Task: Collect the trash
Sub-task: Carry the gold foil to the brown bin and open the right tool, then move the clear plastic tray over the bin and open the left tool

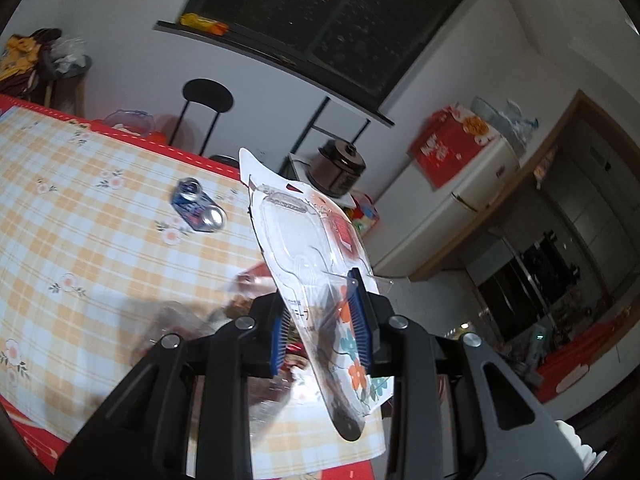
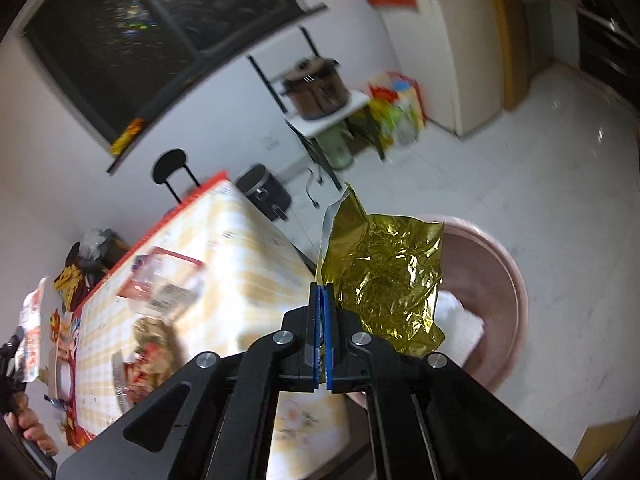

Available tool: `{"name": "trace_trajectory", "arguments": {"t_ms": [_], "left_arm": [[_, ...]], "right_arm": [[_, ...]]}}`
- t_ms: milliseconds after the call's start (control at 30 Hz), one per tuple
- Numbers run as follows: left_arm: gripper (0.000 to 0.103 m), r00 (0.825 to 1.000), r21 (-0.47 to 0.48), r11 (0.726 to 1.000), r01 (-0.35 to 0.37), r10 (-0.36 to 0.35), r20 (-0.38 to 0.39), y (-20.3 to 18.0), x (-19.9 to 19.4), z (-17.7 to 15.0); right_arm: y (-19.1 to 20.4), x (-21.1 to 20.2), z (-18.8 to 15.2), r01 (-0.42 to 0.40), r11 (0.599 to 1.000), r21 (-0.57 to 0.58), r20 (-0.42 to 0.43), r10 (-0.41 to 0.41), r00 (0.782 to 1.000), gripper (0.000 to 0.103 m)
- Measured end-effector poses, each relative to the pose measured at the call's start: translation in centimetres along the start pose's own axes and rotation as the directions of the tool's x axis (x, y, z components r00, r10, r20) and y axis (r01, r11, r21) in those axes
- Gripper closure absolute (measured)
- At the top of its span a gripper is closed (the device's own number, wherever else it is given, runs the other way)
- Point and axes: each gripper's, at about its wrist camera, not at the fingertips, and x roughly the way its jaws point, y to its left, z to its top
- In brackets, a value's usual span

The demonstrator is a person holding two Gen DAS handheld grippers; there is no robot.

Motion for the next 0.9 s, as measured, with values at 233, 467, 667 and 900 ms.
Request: {"name": "trace_trajectory", "arguments": {"t_ms": [233,467,667,900], "left_arm": [[0.073,0.999,0.067,0.998,0.017,-0.014,-0.046,-5.5,2.2,-1.7],[0.073,0.996,0.112,0.993,0.049,-0.04,-0.085,-9.4,4.0,-2.9],[0.073,0.986,0.144,0.983,0.115,-0.095,-0.14,-13.3,6.6,-4.3],[0.073,0.964,0.179,0.963,0.199,-0.16,-0.212,-18.0,10.9,-7.0]], "right_arm": [[-3.5,3.2,-0.7,-0.031,0.999,0.04,-0.093,0.035,0.995,0.096],[-4.3,0.6,0.4,-0.049,0.999,0.015,-0.034,0.05,0.998,0.059],[-4.4,-4.7,1.4,0.017,0.999,-0.044,0.074,-0.014,0.997,0.011],[-5.3,-10.6,2.1,0.122,0.986,-0.113,0.173,-0.101,0.98,0.005]]}}
